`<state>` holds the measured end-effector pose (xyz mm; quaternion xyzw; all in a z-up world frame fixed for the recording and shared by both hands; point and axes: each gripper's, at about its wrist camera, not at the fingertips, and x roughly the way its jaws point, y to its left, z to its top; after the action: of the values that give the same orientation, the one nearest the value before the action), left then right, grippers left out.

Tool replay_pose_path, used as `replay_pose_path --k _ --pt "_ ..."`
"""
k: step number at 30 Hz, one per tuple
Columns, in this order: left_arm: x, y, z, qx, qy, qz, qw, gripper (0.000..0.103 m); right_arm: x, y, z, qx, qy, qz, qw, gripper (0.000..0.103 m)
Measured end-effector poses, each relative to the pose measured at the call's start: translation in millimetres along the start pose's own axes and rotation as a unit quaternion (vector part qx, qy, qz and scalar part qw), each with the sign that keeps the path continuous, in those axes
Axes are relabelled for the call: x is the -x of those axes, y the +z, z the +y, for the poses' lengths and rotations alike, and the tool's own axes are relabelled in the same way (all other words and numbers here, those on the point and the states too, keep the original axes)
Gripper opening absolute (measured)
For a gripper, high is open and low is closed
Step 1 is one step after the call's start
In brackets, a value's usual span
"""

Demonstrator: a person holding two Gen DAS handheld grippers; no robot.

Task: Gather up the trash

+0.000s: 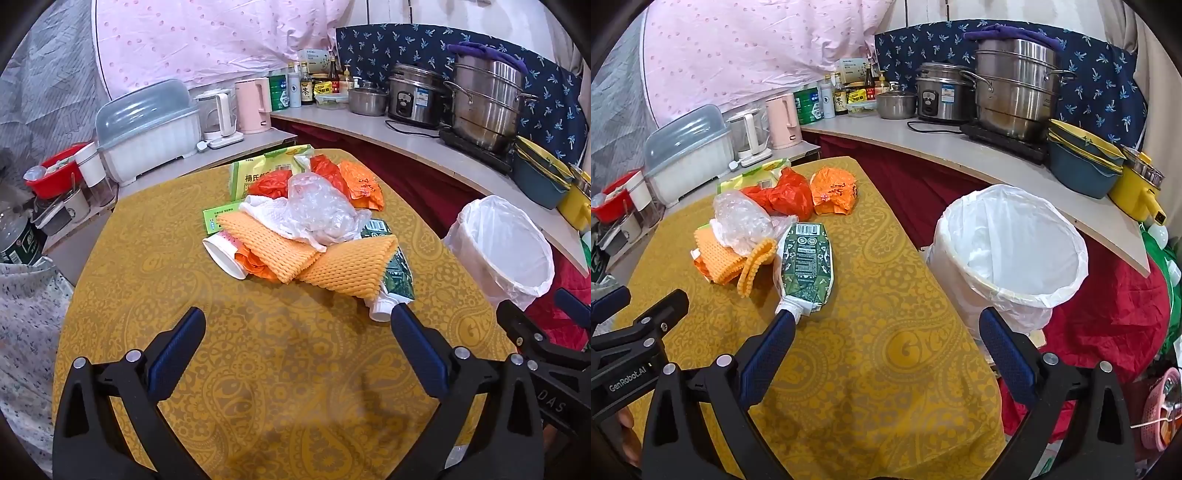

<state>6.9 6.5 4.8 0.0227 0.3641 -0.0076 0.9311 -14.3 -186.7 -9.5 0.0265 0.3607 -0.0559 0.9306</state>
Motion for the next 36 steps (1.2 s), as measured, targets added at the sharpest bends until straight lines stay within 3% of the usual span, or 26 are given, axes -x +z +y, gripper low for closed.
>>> replay_pose_path --k 36 --pt "1.5 -0.4 -4.6 -0.009 0.002 -0.002 1.0000 0.096 8.5 0.4 -11.9 -0.014 -0.010 -0.009 1.000 0.096"
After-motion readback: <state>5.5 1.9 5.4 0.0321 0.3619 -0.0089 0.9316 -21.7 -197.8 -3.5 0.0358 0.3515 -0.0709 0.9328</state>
